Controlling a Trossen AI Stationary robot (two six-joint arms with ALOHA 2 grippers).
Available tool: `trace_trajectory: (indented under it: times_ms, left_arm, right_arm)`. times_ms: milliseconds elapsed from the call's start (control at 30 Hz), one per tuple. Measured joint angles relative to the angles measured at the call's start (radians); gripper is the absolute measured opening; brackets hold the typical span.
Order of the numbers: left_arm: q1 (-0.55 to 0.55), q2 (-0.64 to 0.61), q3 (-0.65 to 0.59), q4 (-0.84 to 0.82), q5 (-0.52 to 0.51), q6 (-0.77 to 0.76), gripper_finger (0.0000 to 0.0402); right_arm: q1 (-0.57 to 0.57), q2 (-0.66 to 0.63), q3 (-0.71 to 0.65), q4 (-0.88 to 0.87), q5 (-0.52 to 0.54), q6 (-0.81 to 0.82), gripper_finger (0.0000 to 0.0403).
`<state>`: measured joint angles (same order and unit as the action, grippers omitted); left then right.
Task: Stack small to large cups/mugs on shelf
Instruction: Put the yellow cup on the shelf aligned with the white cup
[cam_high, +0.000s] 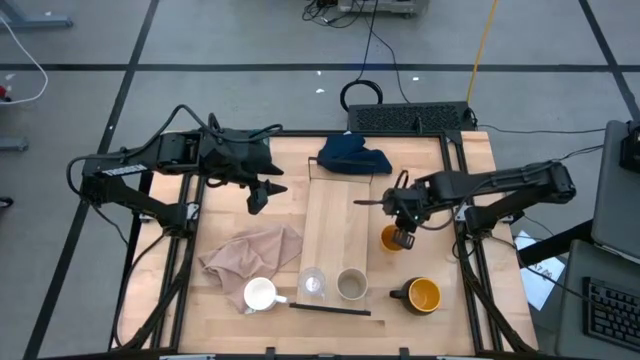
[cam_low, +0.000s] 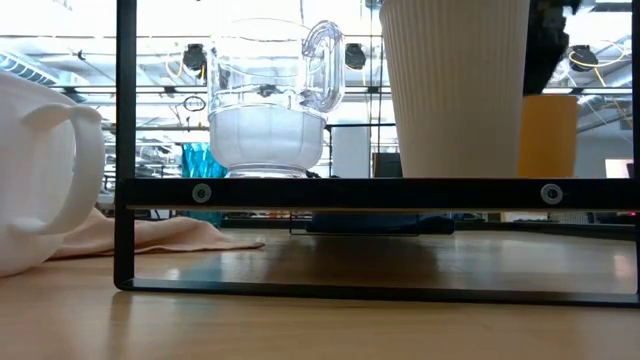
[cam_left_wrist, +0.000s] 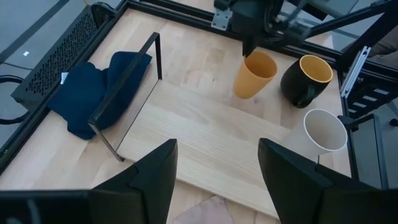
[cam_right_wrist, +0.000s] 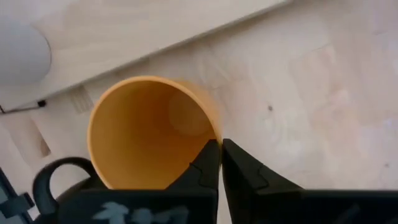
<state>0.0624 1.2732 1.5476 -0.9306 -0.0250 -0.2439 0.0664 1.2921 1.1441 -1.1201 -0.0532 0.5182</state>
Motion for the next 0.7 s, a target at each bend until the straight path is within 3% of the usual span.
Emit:
trace_trajectory:
  times_ms: [400,700]
  left_arm:
    - [0.0,0.0,0.0,0.0,0.0,-0.002,0.0223]
    - [0.0,0.0,0.0,0.0,-0.001,0.003,0.0223]
  right_arm:
    - [-0.021,0.003,0.173,-0.049,0.004,0.014,0.0]
    - [-0.006,0.116,0.306,-0.067,-0.026,0.018,0.0]
